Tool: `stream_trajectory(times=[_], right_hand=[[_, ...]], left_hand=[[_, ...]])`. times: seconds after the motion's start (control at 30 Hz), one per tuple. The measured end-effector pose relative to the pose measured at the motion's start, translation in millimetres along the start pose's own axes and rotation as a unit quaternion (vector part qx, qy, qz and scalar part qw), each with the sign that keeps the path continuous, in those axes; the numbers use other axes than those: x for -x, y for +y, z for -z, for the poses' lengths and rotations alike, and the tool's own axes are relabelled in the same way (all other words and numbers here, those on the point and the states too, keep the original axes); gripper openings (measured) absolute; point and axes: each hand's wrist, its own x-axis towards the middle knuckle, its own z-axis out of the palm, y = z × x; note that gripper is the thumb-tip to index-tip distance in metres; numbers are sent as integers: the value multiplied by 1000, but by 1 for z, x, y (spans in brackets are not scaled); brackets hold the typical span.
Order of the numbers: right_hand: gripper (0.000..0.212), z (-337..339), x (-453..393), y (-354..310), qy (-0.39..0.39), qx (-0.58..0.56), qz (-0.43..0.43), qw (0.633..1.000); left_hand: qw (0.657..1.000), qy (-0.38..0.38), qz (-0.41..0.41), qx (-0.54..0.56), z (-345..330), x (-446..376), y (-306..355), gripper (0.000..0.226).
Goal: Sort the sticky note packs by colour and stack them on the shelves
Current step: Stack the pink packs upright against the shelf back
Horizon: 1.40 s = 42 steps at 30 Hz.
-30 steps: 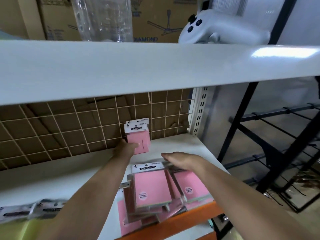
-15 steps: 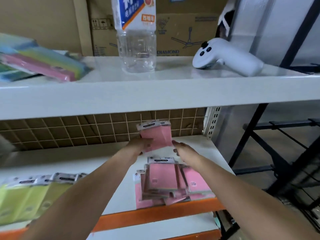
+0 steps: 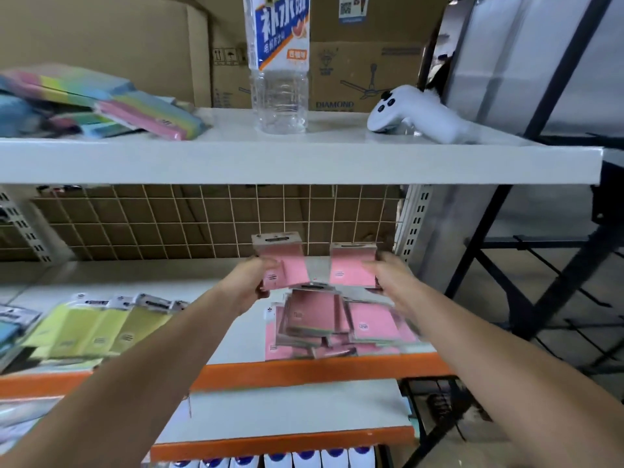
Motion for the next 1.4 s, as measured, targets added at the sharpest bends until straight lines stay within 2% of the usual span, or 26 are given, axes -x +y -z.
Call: stream_trajectory(times=[0.17, 0.3, 0.37, 0.47, 0.67, 0.77, 0.83, 0.93, 1.03, 1.13, 1.23, 1.3, 1.4], right_hand=[[24, 22, 13, 20, -20, 39, -27, 999], [28, 29, 17, 37, -45, 89, -60, 993], [24, 29, 15, 42, -44, 104, -66, 991], [19, 28, 13, 45, -38, 118, -62, 990], [18, 28, 15, 47, -15, 160, -56, 985], [19, 28, 11, 49, -15, 174, -55, 983], [18, 27, 8, 49, -13, 194, -53, 979], [32, 27, 8, 48, -11, 224, -47, 973], [35, 28, 9, 47, -7, 239, -41, 970], [46, 28, 6, 46, -12, 263, -30, 964], [58, 29, 2, 45, -7, 304, 3, 953], [52, 27, 2, 43, -2, 308, 32, 951], [27, 22, 5, 41, 9, 304, 77, 949]], left_hand=[[989, 115, 36, -81, 23, 18, -24, 5], [968, 142, 92, -184, 39, 22, -44, 15], [960, 145, 116, -211, 41, 25, -48, 18], [954, 152, 135, -222, 40, 26, -54, 10], [966, 120, 125, -193, 33, 29, -74, 8], [959, 98, 117, -238, 27, 28, -76, 13], [943, 89, 116, -299, 24, 27, -75, 14], [914, 98, 105, -379, 20, 21, -77, 25], [890, 118, 88, -432, 15, 22, -72, 14], [883, 124, 93, -444, 15, 21, -71, 13], [884, 135, 97, -437, 18, 20, -75, 32], [881, 149, 89, -441, 18, 20, -76, 44], [879, 165, 60, -444, 16, 21, -78, 45]])
